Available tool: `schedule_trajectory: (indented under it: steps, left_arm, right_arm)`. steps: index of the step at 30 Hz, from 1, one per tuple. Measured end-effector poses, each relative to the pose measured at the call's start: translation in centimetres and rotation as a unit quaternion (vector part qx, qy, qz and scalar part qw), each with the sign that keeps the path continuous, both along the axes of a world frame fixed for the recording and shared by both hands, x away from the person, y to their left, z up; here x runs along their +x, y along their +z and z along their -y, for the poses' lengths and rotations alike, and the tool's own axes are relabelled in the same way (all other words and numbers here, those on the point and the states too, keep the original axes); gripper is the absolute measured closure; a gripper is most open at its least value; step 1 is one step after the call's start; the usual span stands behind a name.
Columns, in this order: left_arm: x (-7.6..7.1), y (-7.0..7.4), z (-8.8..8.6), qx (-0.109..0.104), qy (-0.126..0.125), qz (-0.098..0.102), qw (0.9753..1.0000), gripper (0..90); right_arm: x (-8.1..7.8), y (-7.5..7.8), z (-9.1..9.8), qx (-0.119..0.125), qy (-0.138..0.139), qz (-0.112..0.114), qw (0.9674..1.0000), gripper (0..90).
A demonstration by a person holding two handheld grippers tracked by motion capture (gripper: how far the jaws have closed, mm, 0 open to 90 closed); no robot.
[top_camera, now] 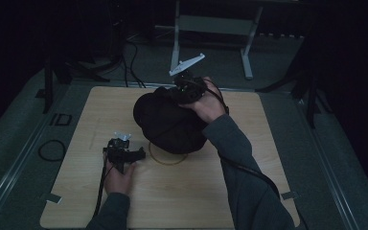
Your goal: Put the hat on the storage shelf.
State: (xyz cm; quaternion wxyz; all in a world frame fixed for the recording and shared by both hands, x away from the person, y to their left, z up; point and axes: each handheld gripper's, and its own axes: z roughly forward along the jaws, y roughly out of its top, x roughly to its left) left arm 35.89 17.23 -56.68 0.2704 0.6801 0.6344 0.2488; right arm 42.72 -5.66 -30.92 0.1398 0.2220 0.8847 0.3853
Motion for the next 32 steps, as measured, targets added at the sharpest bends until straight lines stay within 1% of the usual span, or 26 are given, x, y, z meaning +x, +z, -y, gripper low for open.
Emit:
schedule_trajectory:
  steps: [2,3,10,11,12,14,16,19,23,24,27,32]
  left_arm:
    - [0.0,0.0,0.0,0.000,0.000,0.000,1.0000,0.7]
    - [0.0,0.0,0.0,0.002,-0.002,-0.002,1.0000,0.7]
    - [0.0,0.0,0.0,0.002,-0.002,-0.002,1.0000,0.7]
    - [0.0,0.0,0.0,0.002,-0.002,-0.002,1.0000,0.7]
    - [0.0,0.0,0.0,0.002,-0.002,-0.002,1.0000,0.7]
    - [0.0,0.0,0.0,0.002,-0.002,-0.002,1.0000,0.7]
    - [0.0,0.0,0.0,0.002,-0.002,-0.002,1.0000,0.7]
    - [0.0,0.0,0.0,0.002,-0.002,-0.002,1.0000,0.7]
    - [0.0,0.0,0.0,0.002,-0.002,-0.002,1.0000,0.7]
    - [0.0,0.0,0.0,0.002,-0.002,-0.002,1.0000,0.7]
    - [0.0,0.0,0.0,0.002,-0.002,-0.002,1.0000,0.7]
    - [0.0,0.0,0.0,0.001,-0.001,-0.002,1.0000,0.7]
  right_arm:
    - [0.0,0.0,0.0,0.001,-0.001,0.000,1.0000,71.3]
    - [0.0,0.0,0.0,0.000,-0.008,0.003,1.0000,68.9]
    - [0.1,-0.2,-0.3,0.006,-0.016,0.001,0.9998,64.2]
    - [0.2,-0.2,-0.2,0.006,-0.016,0.001,0.9998,62.4]
    - [0.1,-0.1,-0.3,0.009,-0.013,-0.006,0.9999,56.1]
    - [0.0,-0.1,-0.4,0.004,-0.008,-0.002,1.0000,53.6]
    - [-0.2,0.1,-0.4,0.007,-0.007,0.000,1.0000,48.4]
    - [-0.4,0.2,-0.4,0.007,-0.005,0.002,1.0000,44.7]
    - [-0.4,0.3,-0.1,0.010,-0.004,-0.005,0.9999,40.7]
    - [-0.4,0.3,0.2,0.015,-0.004,-0.010,0.9998,38.7]
    - [-0.5,0.3,0.5,0.017,-0.005,-0.014,0.9998,36.2]
    - [-0.6,0.2,1.1,0.023,-0.003,-0.026,0.9994,33.4]
